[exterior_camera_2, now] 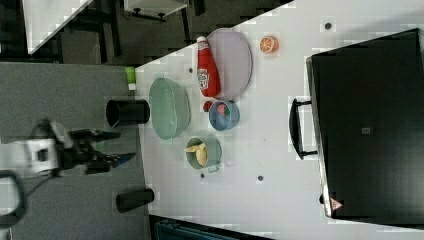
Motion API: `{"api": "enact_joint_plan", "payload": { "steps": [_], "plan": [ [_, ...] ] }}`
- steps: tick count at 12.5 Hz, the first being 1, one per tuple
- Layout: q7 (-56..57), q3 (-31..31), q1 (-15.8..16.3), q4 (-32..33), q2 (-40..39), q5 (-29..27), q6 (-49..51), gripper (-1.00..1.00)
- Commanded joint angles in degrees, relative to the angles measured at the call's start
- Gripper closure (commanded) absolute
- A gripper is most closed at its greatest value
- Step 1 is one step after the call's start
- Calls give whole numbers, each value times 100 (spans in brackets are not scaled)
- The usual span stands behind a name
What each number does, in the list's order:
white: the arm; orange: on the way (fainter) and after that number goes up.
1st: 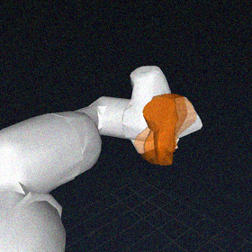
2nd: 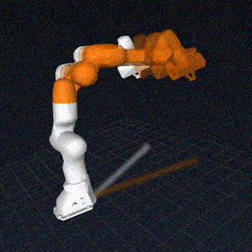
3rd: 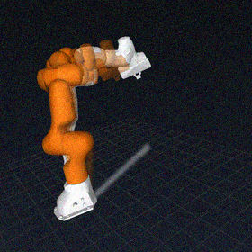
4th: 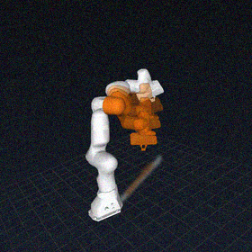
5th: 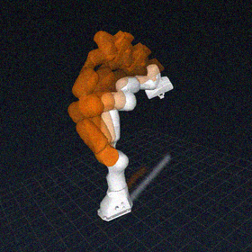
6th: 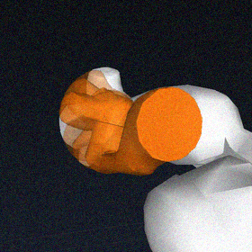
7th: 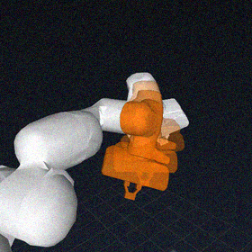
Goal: Pick Banana and place it in mug.
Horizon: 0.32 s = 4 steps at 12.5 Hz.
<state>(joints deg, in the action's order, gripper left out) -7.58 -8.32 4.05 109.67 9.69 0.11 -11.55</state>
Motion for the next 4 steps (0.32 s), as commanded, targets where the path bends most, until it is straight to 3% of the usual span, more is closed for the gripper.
{"api": "enact_joint_plan", "payload": {
  "steps": [1,4],
  "plan": [
    [1039,761,-386,-455,45,218,775,-100],
    [1042,1207,-390,-630,72,213,900,-100]
  ]
}}
